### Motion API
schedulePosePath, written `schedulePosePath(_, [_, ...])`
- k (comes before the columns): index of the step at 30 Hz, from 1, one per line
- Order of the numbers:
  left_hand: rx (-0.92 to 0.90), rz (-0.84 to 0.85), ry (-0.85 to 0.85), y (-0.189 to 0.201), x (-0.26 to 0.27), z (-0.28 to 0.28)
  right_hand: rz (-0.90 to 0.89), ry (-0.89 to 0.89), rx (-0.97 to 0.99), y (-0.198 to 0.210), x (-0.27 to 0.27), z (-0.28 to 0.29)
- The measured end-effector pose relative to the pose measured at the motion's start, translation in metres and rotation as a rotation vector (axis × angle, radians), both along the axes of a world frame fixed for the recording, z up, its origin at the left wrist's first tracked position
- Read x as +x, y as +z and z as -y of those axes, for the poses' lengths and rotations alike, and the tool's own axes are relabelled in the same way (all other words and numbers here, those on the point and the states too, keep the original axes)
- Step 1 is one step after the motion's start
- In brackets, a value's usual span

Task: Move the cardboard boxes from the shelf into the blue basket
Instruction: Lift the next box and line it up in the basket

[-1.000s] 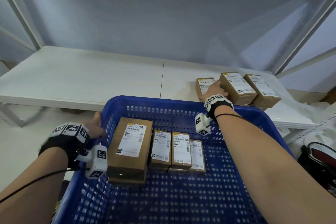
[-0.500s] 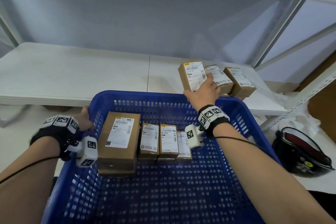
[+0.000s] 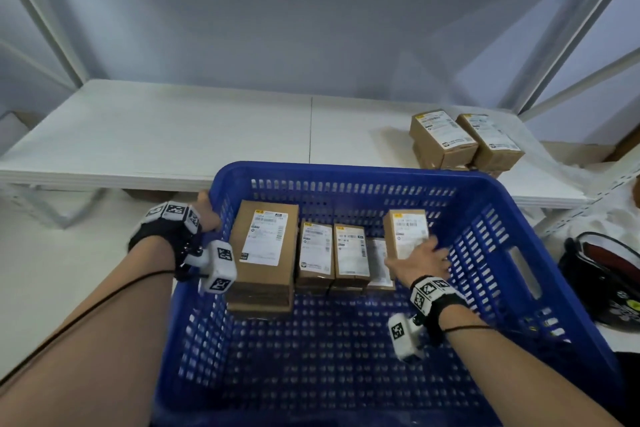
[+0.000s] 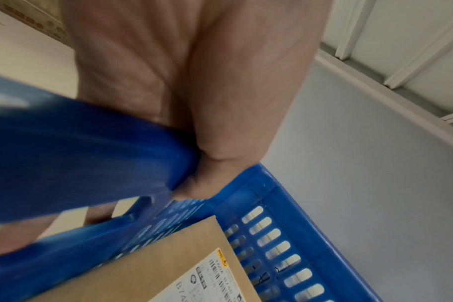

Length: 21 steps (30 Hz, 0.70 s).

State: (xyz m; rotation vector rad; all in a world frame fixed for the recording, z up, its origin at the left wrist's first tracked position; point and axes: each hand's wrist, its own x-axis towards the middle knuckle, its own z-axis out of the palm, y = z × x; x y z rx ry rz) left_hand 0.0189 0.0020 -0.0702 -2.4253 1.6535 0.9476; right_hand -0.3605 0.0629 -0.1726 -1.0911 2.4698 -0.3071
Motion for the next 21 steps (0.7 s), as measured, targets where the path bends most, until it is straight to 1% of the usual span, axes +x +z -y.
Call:
schedulePosePath(2, [-0.018, -0.019, -0.026, 0.003, -0.007, 0.001, 0.041, -0.049, 0.125, -0.011, -0.012, 0.002])
schedulePosePath(4, [-0.037, -0.051, -0.030, -0.002, -0.006, 0.007, 0.050, -0.048, 0.210, -0.016, -0.020, 0.006])
schedulePosePath(6, [-0.069, -0.089, 0.002, -0.006, -0.003, 0.015, 0.048, -0.018, 0.259, -0.019, -0.023, 0.013])
schedulePosePath(8, [-0.142, -0.167, 0.086, -0.007, 0.002, 0.026, 0.042, 0.019, 0.273, -0.024, -0.023, 0.019])
schedulePosePath(11, [-0.182, -0.192, 0.141, -0.001, 0.004, 0.043, 0.035, 0.102, 0.324, -0.032, -0.021, 0.025])
schedulePosePath(12, [-0.170, -0.190, 0.145, -0.002, 0.005, 0.050, 0.040, 0.119, 0.323, -0.035, -0.021, 0.027])
schedulePosePath(14, [-0.136, -0.114, 0.084, -0.004, 0.002, 0.057, 0.053, 0.129, 0.313, -0.038, -0.019, 0.030])
schedulePosePath(16, [-0.135, -0.030, 0.002, -0.012, 0.000, 0.063, 0.070, 0.101, 0.306, -0.042, -0.018, 0.033])
schedulePosePath(17, [-0.134, 0.011, -0.010, -0.015, -0.003, 0.064, 0.087, 0.083, 0.299, -0.045, -0.018, 0.036])
schedulePosePath(19, [-0.139, 0.037, 0.009, -0.027, 0.002, 0.069, 0.111, 0.065, 0.299, -0.049, -0.017, 0.039])
schedulePosePath(21, [-0.107, 0.024, -0.020, -0.029, 0.003, 0.071, 0.147, 0.104, 0.281, -0.057, -0.011, 0.042])
